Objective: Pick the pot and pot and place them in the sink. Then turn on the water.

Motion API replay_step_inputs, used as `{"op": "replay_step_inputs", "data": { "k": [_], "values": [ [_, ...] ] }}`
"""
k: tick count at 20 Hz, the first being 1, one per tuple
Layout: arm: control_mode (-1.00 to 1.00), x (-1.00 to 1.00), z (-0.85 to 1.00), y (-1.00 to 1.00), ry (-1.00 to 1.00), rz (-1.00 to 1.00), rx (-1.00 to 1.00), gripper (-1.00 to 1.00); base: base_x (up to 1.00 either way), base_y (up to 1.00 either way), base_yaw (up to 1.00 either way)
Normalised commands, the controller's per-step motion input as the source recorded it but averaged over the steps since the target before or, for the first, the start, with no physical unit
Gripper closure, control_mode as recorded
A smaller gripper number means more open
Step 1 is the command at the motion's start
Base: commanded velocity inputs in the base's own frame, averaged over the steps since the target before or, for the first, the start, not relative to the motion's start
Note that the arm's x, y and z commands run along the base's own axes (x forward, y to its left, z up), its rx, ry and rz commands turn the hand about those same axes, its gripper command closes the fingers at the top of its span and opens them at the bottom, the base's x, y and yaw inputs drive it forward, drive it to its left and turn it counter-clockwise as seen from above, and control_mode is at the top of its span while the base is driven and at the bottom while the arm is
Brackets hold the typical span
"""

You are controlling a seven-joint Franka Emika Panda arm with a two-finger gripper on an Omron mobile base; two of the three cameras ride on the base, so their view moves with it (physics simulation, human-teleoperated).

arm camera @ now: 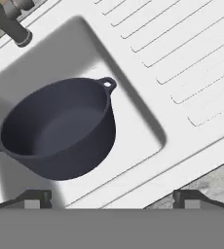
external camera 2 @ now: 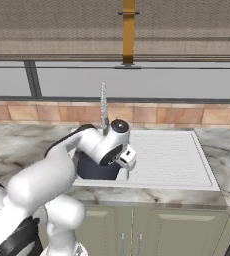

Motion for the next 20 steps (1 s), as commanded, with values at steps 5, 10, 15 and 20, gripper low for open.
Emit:
{"op": "replay_step_inputs", "data": {
  "k": [5,10,15,20],
  "values": [
    [-1.00,-0.82,0.98,0.04,-0.01,0.22,-0.01,-1.00,0.00,0.00,0.00],
    [-1.00,-0.57,1.00,0.28,0.00,0.28,-0.03,-1.00,0.00,0.00,0.00],
    [-1.00,-0.52,0.92,0.69,0.07,0.21,-0.11,-1.00,0.00,0.00,0.00],
    [-1.00,-0.45,0.61,0.92,0.27,0.11,-0.23,-1.00,0.00,0.00,0.00]
  ]
}}
